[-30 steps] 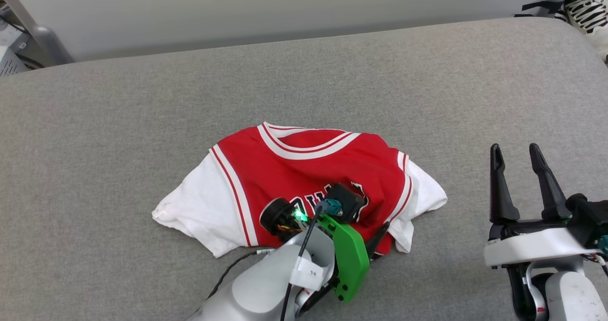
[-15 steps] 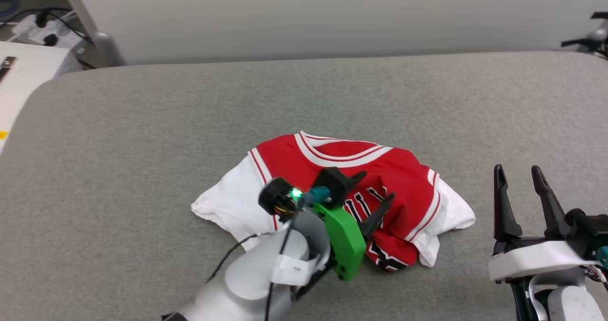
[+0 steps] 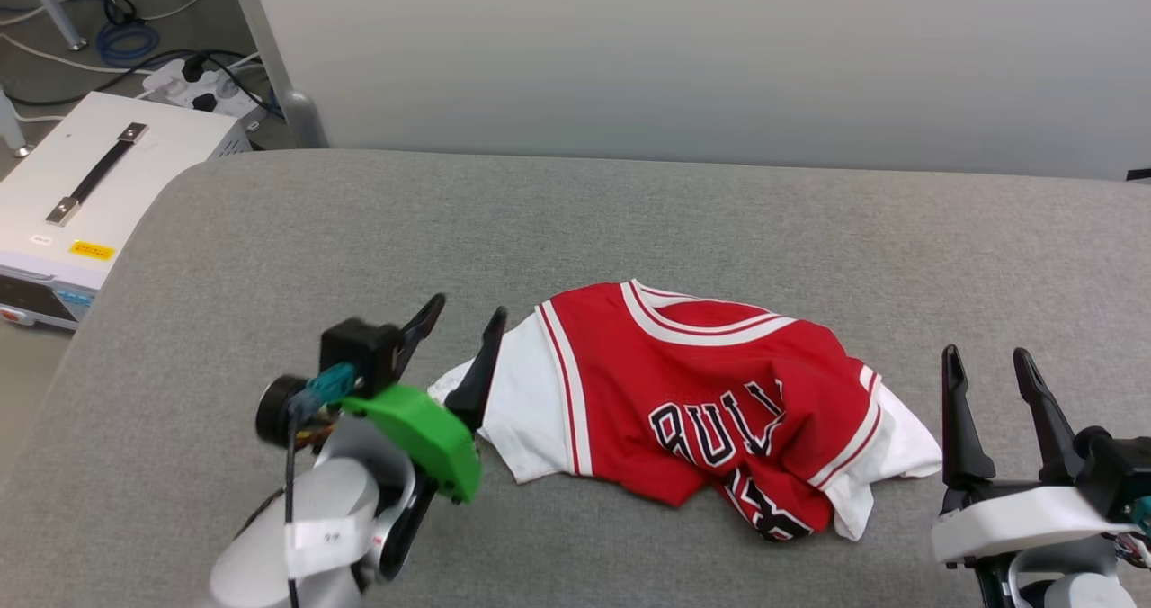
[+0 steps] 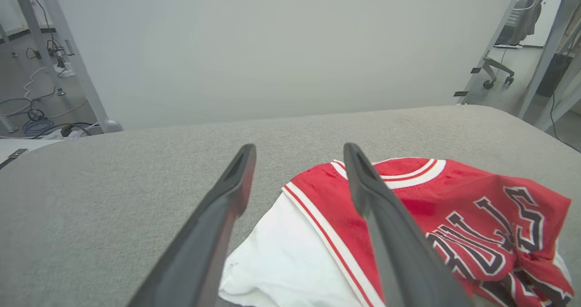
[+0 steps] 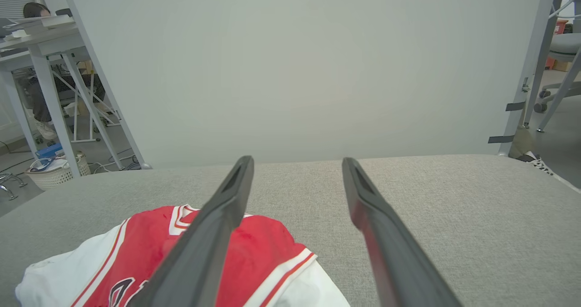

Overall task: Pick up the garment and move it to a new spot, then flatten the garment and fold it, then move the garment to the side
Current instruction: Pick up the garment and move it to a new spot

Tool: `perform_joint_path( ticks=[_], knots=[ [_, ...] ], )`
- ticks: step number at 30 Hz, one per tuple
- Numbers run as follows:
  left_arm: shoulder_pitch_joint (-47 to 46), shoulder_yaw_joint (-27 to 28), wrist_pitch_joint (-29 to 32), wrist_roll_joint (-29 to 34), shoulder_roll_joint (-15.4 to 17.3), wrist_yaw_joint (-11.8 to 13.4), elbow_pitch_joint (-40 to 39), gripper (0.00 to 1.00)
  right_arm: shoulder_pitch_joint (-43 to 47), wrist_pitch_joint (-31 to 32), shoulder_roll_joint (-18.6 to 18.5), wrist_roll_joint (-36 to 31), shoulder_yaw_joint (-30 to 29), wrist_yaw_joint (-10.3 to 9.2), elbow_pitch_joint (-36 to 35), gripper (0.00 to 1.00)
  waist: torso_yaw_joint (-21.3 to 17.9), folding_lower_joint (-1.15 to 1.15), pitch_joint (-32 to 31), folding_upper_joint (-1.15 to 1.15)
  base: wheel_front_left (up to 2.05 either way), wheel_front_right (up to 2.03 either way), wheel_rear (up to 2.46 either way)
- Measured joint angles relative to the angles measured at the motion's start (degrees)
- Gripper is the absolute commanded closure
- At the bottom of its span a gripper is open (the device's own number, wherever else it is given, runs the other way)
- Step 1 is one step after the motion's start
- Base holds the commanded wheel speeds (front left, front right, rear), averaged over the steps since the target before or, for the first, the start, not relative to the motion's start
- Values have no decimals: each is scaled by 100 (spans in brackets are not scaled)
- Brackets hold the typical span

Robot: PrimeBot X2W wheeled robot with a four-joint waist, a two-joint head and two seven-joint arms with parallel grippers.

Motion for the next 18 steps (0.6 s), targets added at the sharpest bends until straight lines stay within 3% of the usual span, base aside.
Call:
perform_joint_path(
  ticks=[4,10,18],
  knots=[
    [582,555,-5,125,13,191,-471,0,86,0,-1,-7,-29,0,-3,0,19,0,22,0,0,0,0],
    [1458,1470,-7,595,-241,210,-1067,0,132,0,0,-4,13,0,-14,0,-8,0,90,0,0,0,0],
    [1869,2140,-7,1195,-636,-56,-1181,0,142,0,0,-2,87,0,-15,0,-58,0,173,0,0,0,0]
  ],
)
